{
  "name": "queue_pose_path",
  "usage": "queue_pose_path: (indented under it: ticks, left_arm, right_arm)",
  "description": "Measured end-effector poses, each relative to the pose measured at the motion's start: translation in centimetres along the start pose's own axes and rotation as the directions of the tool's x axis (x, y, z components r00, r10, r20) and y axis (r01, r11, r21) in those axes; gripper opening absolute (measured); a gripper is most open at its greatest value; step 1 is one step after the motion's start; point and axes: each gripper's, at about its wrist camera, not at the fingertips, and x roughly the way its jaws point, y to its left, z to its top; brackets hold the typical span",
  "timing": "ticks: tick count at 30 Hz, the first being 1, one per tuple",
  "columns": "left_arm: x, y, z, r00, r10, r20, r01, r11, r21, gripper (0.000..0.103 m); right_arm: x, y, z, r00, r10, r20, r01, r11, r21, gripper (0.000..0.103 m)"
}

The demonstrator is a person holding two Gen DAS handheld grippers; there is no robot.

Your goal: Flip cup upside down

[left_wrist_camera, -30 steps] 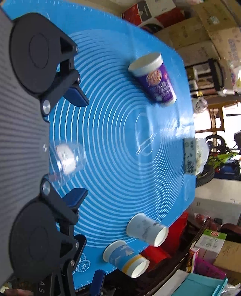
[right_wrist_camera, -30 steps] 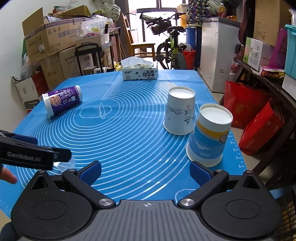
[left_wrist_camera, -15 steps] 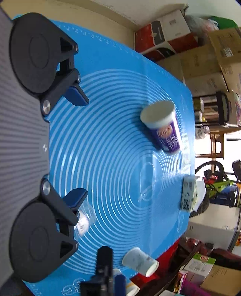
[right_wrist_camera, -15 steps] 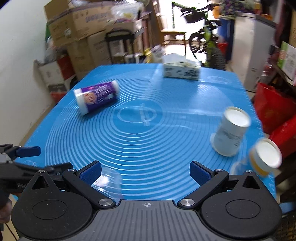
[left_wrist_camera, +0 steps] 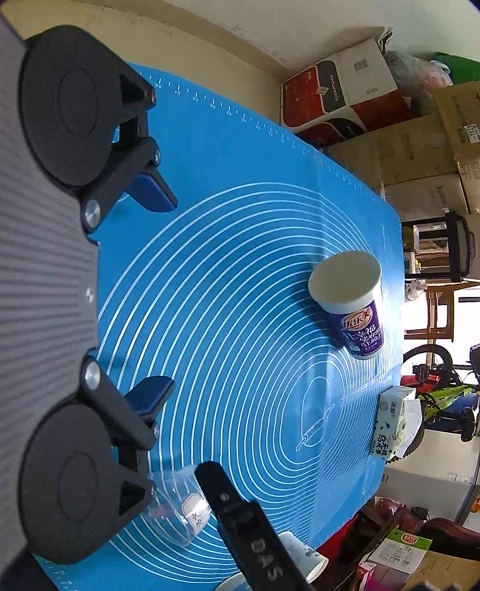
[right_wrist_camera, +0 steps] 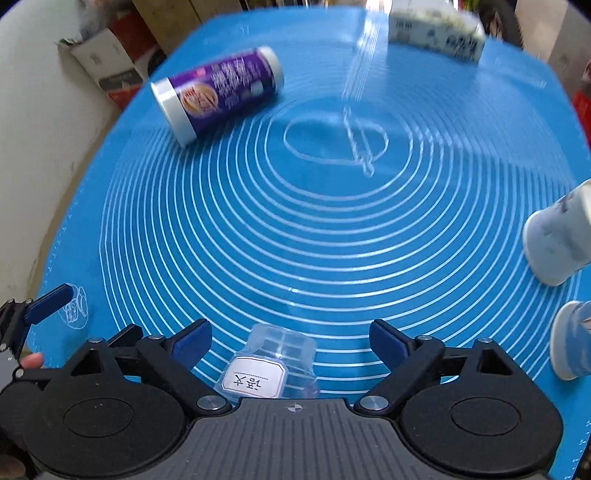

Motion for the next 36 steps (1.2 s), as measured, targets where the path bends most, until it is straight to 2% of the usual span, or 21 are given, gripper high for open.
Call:
queue_pose_path:
  ticks: [2, 4, 6, 8, 12, 14, 15, 17, 18, 19, 20, 22, 23, 25, 26, 28, 31, 32, 36]
  left_arm:
    - [-0.1, 0.0, -0.1, 1.0, -0.001, 0.003, 0.001, 1.0, 0.002, 0.095]
    - [-0.1, 0.1, -0.1, 1.0, -0.005, 0.004, 0.005, 1.0, 0.001, 0.095]
    - [-0.1, 0.1, -0.2, 1.0, -0.008, 0.003, 0.008, 1.0, -0.001, 0.095]
    - [0.0, 0.1, -0.3, 1.0, -0.008, 0.001, 0.008, 1.0, -0.003, 0.095]
    - [0.1, 0.2, -0.4, 1.0, -0.009, -0.003, 0.009, 1.0, -0.011, 0.095]
    - [0.1, 0.1, -0.4, 1.0, -0.01, 0.0, 0.01, 1.0, -0.014, 0.095]
    - [0.1, 0.0, -0.4, 1.0, -0.011, 0.002, 0.011, 1.0, -0.015, 0.095]
    - [0.1, -0.1, -0.4, 1.0, -0.012, 0.005, 0.012, 1.0, -0.015, 0.095]
    - [0.1, -0.2, -0.3, 1.0, -0.014, 0.008, 0.014, 1.0, -0.017, 0.095]
    - [0.0, -0.4, -0.3, 1.0, -0.016, 0.011, 0.017, 1.0, -0.02, 0.095]
    - [0.0, -0.5, -0.3, 1.0, -0.02, 0.014, 0.02, 0.999, -0.025, 0.095]
    - [-0.2, -0.7, -0.3, 0.999, -0.029, 0.022, 0.03, 0.999, -0.036, 0.095]
    - [-0.2, -0.8, -0.3, 0.999, -0.034, 0.026, 0.035, 0.999, -0.041, 0.095]
    - [-0.3, -1.0, -0.4, 0.999, -0.042, 0.033, 0.043, 0.998, -0.05, 0.095]
    - [-0.3, -1.2, -0.4, 0.998, -0.045, 0.035, 0.046, 0.997, -0.055, 0.095]
    - [-0.3, -1.4, -0.5, 0.998, -0.05, 0.036, 0.052, 0.997, -0.062, 0.095]
    - [-0.5, -1.8, -0.8, 0.998, -0.056, 0.039, 0.059, 0.997, -0.058, 0.095]
    - [-0.5, -2.0, -0.9, 0.998, -0.055, 0.041, 0.057, 0.997, -0.053, 0.095]
    - [-0.5, -2.6, -1.2, 0.998, -0.052, 0.04, 0.054, 0.998, -0.034, 0.095]
  right_arm:
    - [0.9, -0.1, 0.5, 0.999, 0.003, -0.042, -0.002, 1.0, 0.011, 0.082]
    - [1.8, -0.5, 0.7, 0.996, 0.026, -0.081, -0.023, 0.999, 0.043, 0.069]
    - [1.8, -0.4, 0.5, 0.995, 0.052, -0.081, -0.049, 0.998, 0.04, 0.05]
    - [1.5, -0.3, 0.0, 0.993, 0.084, -0.08, -0.08, 0.996, 0.042, 0.041]
    - [0.4, 0.0, -1.0, 0.998, 0.064, -0.008, -0.064, 0.998, 0.002, 0.041]
    - [-0.9, 0.2, -1.6, 0.996, 0.043, 0.078, -0.041, 0.999, -0.034, 0.041]
    - [-1.6, 0.5, -1.9, 0.99, -0.002, 0.138, 0.01, 0.998, -0.058, 0.041]
    - [-2.8, 0.8, -2.5, 0.959, -0.078, 0.274, 0.105, 0.991, -0.085, 0.041]
    - [-3.3, 0.8, -2.7, 0.936, -0.106, 0.336, 0.142, 0.986, -0.084, 0.041]
    - [-3.8, 0.9, -3.2, 0.904, -0.132, 0.407, 0.181, 0.98, -0.085, 0.041]
    - [-4.1, 0.8, -3.8, 0.862, -0.165, 0.48, 0.236, 0.967, -0.091, 0.041]
    - [-4.0, 1.3, -5.4, 0.754, -0.21, 0.622, 0.344, 0.933, -0.102, 0.041]
    - [-3.8, 1.1, -6.5, 0.714, -0.2, 0.671, 0.353, 0.93, -0.098, 0.041]
    - [-3.3, 0.0, -8.0, 0.656, -0.178, 0.734, 0.337, 0.939, -0.073, 0.041]
    - [-2.9, -0.5, -8.9, 0.635, -0.175, 0.753, 0.332, 0.941, -0.061, 0.041]
    - [-1.5, -1.3, -9.8, 0.614, -0.187, 0.767, 0.337, 0.941, -0.041, 0.041]
    - [0.3, -2.4, -10.9, 0.603, -0.199, 0.772, 0.333, 0.943, -0.017, 0.041]
    - [0.1, -2.4, -11.8, 0.591, -0.193, 0.783, 0.327, 0.945, -0.015, 0.041]
    - [-0.1, -2.1, -13.4, 0.571, -0.189, 0.799, 0.32, 0.948, -0.004, 0.041]
